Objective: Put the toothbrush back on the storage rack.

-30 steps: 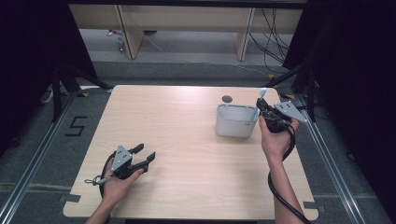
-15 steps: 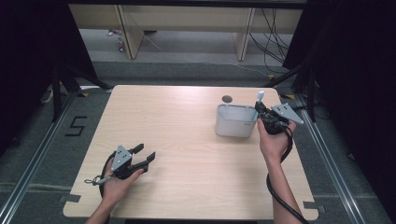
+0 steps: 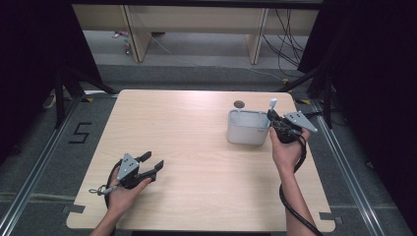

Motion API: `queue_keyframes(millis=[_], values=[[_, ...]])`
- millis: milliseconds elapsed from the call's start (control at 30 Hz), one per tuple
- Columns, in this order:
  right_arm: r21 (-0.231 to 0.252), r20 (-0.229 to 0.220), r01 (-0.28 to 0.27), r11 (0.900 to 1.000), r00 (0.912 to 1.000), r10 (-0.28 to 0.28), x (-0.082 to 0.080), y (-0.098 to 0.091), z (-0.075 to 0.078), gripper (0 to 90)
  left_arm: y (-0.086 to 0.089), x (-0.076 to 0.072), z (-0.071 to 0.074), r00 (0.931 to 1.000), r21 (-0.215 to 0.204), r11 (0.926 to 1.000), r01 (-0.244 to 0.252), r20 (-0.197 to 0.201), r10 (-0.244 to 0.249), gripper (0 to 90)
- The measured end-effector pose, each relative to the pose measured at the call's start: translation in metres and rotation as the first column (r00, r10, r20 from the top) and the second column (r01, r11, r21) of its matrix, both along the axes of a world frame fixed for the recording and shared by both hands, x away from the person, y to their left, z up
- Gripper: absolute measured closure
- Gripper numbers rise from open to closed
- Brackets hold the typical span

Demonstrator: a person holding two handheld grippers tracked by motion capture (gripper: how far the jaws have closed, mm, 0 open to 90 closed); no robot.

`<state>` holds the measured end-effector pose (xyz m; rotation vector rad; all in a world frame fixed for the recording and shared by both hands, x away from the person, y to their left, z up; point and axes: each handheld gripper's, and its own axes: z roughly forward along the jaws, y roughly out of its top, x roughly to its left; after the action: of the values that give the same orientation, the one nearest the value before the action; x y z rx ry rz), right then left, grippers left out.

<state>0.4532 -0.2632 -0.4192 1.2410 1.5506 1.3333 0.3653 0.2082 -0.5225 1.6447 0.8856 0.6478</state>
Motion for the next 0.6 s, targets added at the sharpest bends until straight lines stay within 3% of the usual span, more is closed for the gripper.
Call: queue_keyframes(millis=[167, 267, 567, 600], values=[[-0.007, -0.014, 0.001, 1.0000, 0.9999, -0.001, 0.000, 0.000, -0.005, 85.2, 0.000, 0.000, 0.000, 1.0000, 0.000, 1.0000, 0.000, 0.000, 0.000, 37.9], [0.018, -0.024, 0.002, 0.9998, 0.9997, -0.001, 0.000, 0.001, -0.009, 85.2, 0.000, 0.000, 0.000, 1.0000, 0.000, 1.0000, 0.000, -0.001, 0.000, 37.9], [0.013, -0.041, 0.000, 0.9999, 0.9992, 0.001, 0.002, 0.000, -0.015, 85.1, 0.000, 0.000, 0.000, 1.0000, 0.000, 1.0000, 0.000, -0.001, 0.000, 37.9], [-0.006, -0.043, 0.005, 1.0000, 0.9991, -0.005, 0.002, 0.000, -0.015, 85.1, 0.000, 0.000, 0.000, 1.0000, 0.000, 1.0000, 0.001, -0.001, -0.001, 37.9]])
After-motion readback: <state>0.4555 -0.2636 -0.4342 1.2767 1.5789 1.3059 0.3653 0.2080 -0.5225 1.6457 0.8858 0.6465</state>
